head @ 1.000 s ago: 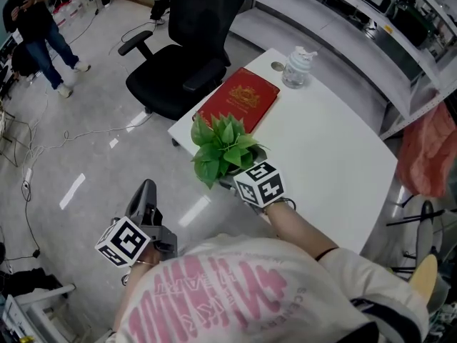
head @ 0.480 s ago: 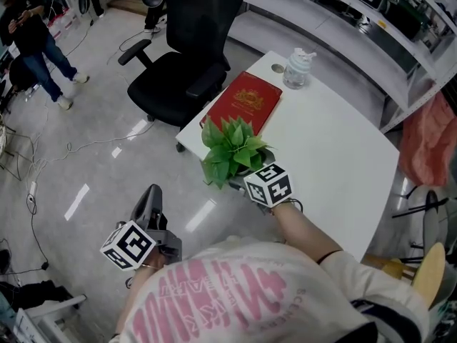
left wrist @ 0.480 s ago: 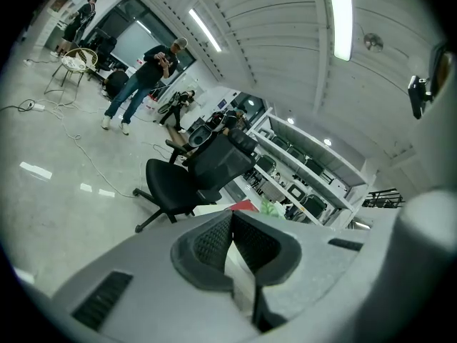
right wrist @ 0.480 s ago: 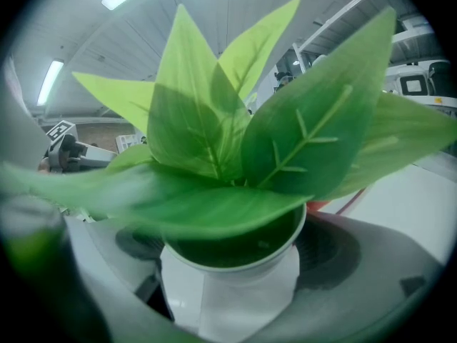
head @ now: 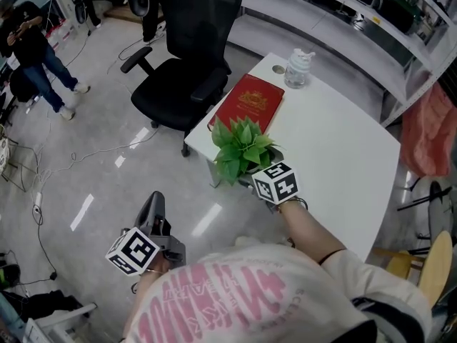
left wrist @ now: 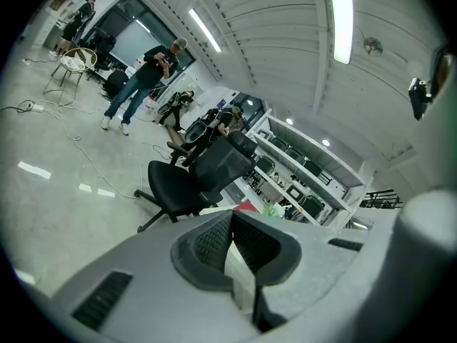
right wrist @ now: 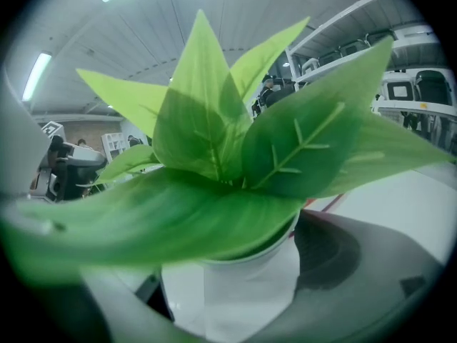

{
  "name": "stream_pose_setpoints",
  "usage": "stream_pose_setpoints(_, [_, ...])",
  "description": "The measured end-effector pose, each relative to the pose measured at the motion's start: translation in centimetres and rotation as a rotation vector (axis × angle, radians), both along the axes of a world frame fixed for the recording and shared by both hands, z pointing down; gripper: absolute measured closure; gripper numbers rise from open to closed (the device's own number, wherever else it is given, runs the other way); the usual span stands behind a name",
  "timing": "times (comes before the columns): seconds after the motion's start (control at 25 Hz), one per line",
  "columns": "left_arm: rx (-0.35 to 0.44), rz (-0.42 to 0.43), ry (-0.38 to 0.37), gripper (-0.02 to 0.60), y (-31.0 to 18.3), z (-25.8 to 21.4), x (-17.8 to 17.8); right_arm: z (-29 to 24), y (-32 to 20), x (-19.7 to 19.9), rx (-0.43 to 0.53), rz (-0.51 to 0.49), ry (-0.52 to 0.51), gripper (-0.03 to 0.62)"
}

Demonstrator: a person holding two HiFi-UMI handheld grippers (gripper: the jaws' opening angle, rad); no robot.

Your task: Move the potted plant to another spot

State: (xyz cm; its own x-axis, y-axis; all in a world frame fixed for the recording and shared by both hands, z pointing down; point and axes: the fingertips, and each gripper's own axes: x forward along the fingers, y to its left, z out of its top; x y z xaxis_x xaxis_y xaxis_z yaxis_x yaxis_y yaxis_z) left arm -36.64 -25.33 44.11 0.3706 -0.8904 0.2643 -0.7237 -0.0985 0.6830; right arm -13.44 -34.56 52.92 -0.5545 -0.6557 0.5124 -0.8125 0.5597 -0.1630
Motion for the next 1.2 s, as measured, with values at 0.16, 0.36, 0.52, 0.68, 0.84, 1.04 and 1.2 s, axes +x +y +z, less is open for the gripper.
stream_pose_setpoints(0.16, [-0.007,0.004,0.008,0.578,1.4,0.0,-1.8,-0.5,0.2,0.4,0.002,0.062,-0.002,0.049])
stream_pose_setpoints(0.36, [-0.004,0.002,0.011,0.578,3.0,-0.2,-4.6,-1.3,1.1,1.1,0.011,0.177,-0.032,0.049])
stream_pose_setpoints(0.52, [0.022,0.02,0.022,0.578,3.7,-1.1,-5.9,-2.1,2.9,1.3,0.029,0.25,-0.03,0.049])
stream_pose_setpoints(0.68, [0.031,0.066,0.028,0.578,4.2,-1.2,-6.2,-3.4,5.2,1.1,0.089,0.29,-0.001,0.051])
stream_pose_setpoints(0.84, [0.042,0.126,0.036,0.578,4.6,-1.2,-5.4,-4.5,7.5,0.8,0.118,0.323,-0.025,0.051])
stream_pose_setpoints(1.04, [0.06,0.22,0.039,0.578,5.3,-1.8,-4.0,-5.5,11.1,1.7,0.148,0.415,-0.079,0.054])
stream_pose_setpoints(1.2, [0.069,0.281,0.035,0.578,6.2,-1.8,-3.7,-6.1,14.1,2.3,0.177,0.505,-0.113,0.148])
